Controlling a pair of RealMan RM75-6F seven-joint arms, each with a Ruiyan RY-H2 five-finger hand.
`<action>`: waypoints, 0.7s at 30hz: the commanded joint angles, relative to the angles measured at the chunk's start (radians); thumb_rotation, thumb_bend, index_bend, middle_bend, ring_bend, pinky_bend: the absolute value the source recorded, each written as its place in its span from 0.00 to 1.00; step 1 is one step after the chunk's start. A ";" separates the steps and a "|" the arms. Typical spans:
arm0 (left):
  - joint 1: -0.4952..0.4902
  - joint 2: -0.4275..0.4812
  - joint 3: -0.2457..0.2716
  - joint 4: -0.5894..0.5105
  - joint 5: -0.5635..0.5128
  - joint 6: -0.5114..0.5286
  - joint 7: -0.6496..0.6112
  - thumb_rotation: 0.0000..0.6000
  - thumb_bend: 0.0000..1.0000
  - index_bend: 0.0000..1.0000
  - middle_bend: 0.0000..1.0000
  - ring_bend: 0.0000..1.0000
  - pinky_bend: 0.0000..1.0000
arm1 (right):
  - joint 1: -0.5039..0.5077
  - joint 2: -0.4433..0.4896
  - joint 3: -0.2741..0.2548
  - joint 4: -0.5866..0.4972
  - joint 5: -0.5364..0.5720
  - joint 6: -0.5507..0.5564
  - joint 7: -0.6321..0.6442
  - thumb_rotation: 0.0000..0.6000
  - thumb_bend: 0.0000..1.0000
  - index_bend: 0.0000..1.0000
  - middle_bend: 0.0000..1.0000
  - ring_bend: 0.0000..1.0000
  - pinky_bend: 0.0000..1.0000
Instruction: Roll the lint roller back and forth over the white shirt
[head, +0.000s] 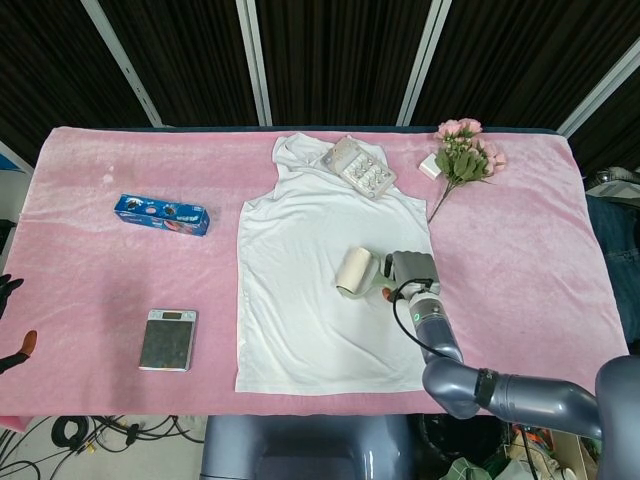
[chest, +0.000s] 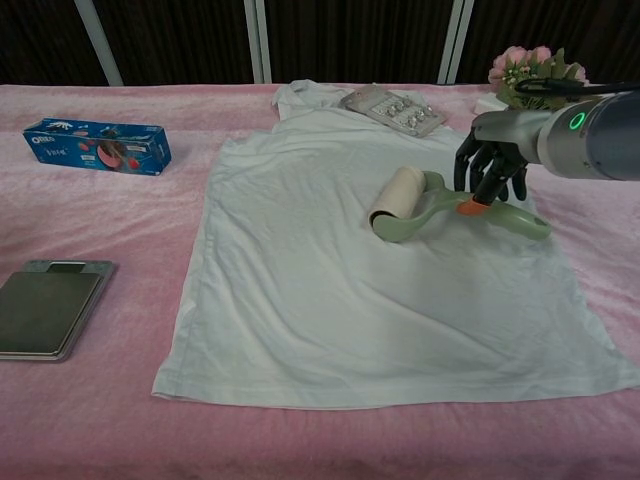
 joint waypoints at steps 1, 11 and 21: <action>0.000 0.000 0.000 0.000 0.001 0.000 -0.001 1.00 0.39 0.13 0.06 0.04 0.08 | 0.036 -0.028 0.010 0.030 0.037 -0.013 -0.019 1.00 0.53 0.69 0.65 0.61 0.60; 0.000 0.002 0.001 0.000 0.003 -0.003 -0.009 1.00 0.39 0.13 0.06 0.04 0.08 | 0.125 -0.103 0.043 0.113 0.094 -0.019 -0.043 1.00 0.55 0.69 0.65 0.62 0.60; -0.002 0.001 0.002 0.000 0.004 -0.008 -0.015 1.00 0.39 0.13 0.06 0.04 0.08 | 0.213 -0.181 0.073 0.207 0.145 -0.033 -0.087 1.00 0.55 0.69 0.65 0.62 0.61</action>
